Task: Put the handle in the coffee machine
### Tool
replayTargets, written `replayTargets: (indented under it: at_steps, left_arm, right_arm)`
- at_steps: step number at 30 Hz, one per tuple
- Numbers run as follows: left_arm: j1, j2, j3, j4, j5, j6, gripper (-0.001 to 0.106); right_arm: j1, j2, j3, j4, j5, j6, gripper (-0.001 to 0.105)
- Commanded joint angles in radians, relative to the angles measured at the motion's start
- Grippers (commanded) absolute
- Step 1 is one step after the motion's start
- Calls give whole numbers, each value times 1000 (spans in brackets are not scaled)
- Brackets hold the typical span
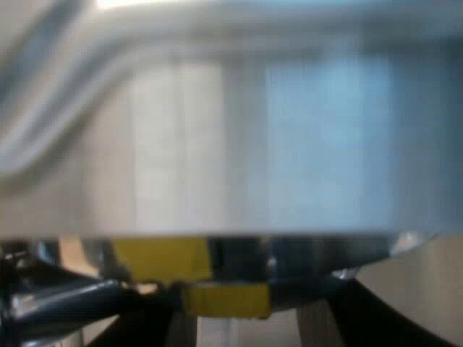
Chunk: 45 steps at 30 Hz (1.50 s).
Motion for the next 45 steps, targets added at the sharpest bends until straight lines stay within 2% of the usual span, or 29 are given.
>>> replayTargets:
  at_steps: [1,12,15,18,19,20,22,23,26,30,45]
  left_arm:
    - [0,-21,-23,-21,131,9,0]
    - [0,-21,-23,-21,131,9,0]
    - [0,-21,-23,-21,131,9,2]
    - [0,-21,-23,-21,117,6,18]
    - [0,-21,-23,-19,108,6,27]
    - [0,-21,-23,-19,106,6,29]
    - [0,-21,-23,-19,100,6,51]
    - [0,-21,-23,-19,100,6,53]
    - [0,-21,-23,-17,100,6,67]
    - [0,-21,-23,-14,56,6,68]
    - [0,-21,-23,-14,54,6,67]
  right_arm:
    - [-15,-17,-8,-74,0,-17,36]
    - [-15,-24,-8,-120,3,-17,36]
    - [-15,-23,-8,-120,3,-39,36]
    - [-15,-28,-8,-120,3,-39,36]
    - [-15,-32,-8,-120,3,-39,36]
    - [-15,-34,-8,-120,3,-39,36]
    - [-15,-36,-8,-120,3,-39,36]
    - [-15,-42,-8,-120,5,-39,36]
    - [-15,-47,-8,-118,5,-43,36]
    - [-15,-49,-8,-118,5,-54,36]
    - [-15,-89,-8,-118,4,-54,36]
